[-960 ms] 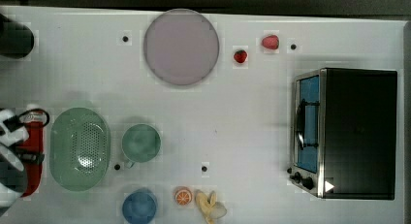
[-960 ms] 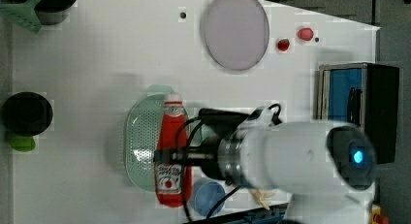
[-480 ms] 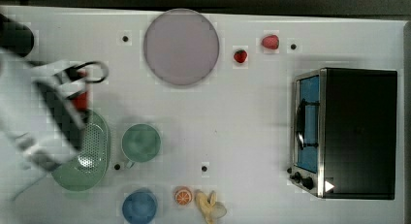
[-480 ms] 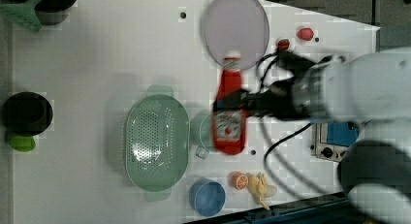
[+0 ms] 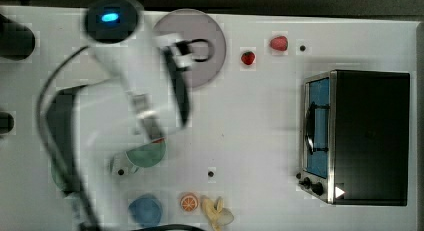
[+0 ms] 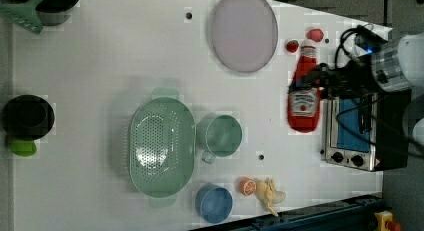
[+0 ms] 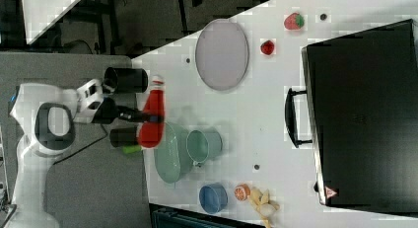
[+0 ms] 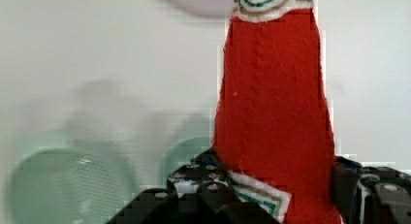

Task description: Pick ketchup from strainer and place it on the table

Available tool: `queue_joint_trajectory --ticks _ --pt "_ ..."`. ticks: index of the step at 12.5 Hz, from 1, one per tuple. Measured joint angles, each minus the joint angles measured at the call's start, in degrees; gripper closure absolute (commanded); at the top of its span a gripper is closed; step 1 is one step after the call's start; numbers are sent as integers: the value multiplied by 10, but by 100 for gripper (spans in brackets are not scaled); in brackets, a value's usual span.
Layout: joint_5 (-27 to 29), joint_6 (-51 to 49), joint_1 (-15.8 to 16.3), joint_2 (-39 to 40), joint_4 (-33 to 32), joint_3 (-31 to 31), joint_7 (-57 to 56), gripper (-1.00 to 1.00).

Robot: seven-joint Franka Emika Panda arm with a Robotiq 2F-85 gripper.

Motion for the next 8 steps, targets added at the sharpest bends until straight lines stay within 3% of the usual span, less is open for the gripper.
queue_joint_trajectory --ticks 5,8 --pt "-23 9 -76 -10 -10 -29 -121 -13" --pt "-13 95 -98 -17 -74 -46 -157 -13"
